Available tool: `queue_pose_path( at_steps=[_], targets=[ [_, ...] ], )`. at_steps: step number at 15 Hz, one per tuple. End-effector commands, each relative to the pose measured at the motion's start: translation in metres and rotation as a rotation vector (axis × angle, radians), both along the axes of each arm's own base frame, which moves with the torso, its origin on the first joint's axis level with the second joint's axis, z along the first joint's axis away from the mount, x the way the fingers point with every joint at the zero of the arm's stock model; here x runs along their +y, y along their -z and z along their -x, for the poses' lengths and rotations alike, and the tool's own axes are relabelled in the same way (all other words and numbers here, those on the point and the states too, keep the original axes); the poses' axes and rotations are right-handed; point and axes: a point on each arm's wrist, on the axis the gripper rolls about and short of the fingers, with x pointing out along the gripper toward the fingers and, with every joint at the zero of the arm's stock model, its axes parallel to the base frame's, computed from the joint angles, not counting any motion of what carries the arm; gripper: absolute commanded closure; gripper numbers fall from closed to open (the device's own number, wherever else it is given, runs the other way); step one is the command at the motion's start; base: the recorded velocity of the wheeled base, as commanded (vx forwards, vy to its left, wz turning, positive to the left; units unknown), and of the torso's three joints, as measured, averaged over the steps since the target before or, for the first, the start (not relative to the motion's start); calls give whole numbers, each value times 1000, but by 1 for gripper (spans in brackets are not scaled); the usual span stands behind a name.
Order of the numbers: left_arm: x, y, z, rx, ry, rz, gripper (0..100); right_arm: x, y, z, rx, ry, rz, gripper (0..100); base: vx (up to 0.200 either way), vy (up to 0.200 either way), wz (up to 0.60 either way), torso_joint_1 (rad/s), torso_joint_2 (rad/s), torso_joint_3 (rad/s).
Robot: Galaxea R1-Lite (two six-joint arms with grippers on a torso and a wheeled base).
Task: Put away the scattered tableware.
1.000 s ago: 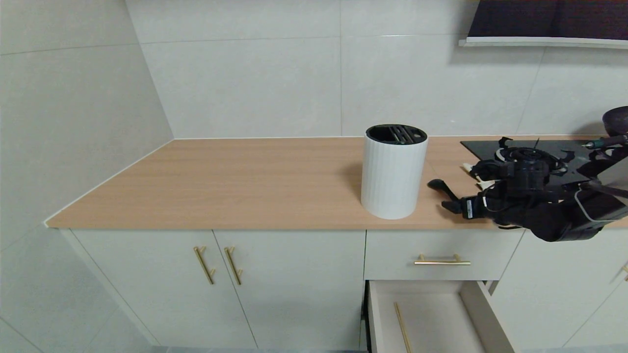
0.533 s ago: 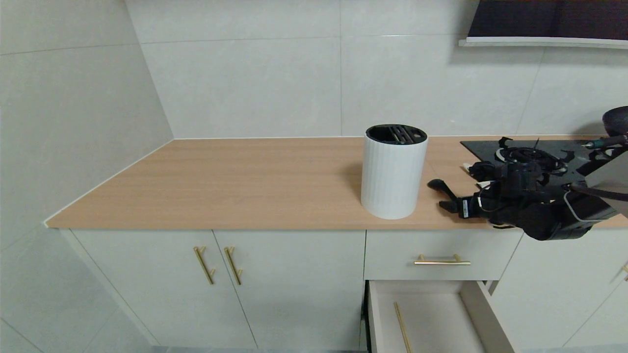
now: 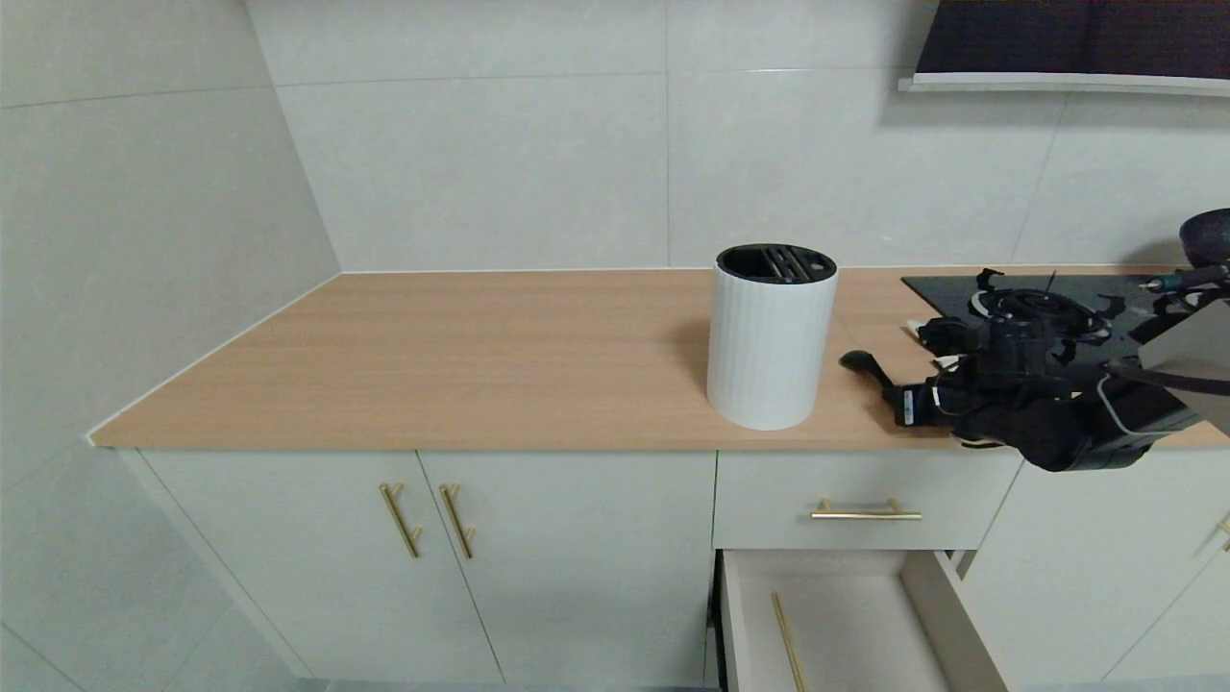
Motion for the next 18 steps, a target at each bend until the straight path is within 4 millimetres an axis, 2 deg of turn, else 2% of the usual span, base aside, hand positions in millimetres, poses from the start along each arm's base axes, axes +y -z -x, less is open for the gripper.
queue_pose_path(
  at_steps=[1, 4, 6, 8, 10, 15, 18],
  targets=[
    [0, 0, 0, 1, -1, 0, 0, -1, -27, 11, -26, 31, -52, 100, 0, 0, 0, 0, 0, 0],
    [0, 0, 0, 1, 0, 0, 0, 4, -69, 57, -3, 56, -99, 100, 0, 0, 0, 0, 0, 0],
    [0, 0, 0, 1, 0, 0, 0, 12, -99, 108, 44, 41, -132, 100, 0, 0, 0, 0, 0, 0],
    [0, 0, 0, 1, 0, 0, 0, 15, -109, 146, 78, 9, -144, 100, 0, 0, 0, 0, 0, 0],
    [0, 0, 0, 1, -1, 0, 0, 15, -109, 173, 100, -64, -188, 100, 0, 0, 0, 0, 0, 0],
    [0, 0, 0, 1, -1, 0, 0, 14, -78, 195, 213, -63, -173, 100, 0, 0, 0, 0, 0, 0],
    [0, 0, 0, 1, 0, 0, 0, 13, -71, 204, 225, -86, -114, 100, 0, 0, 0, 0, 0, 0]
  ],
)
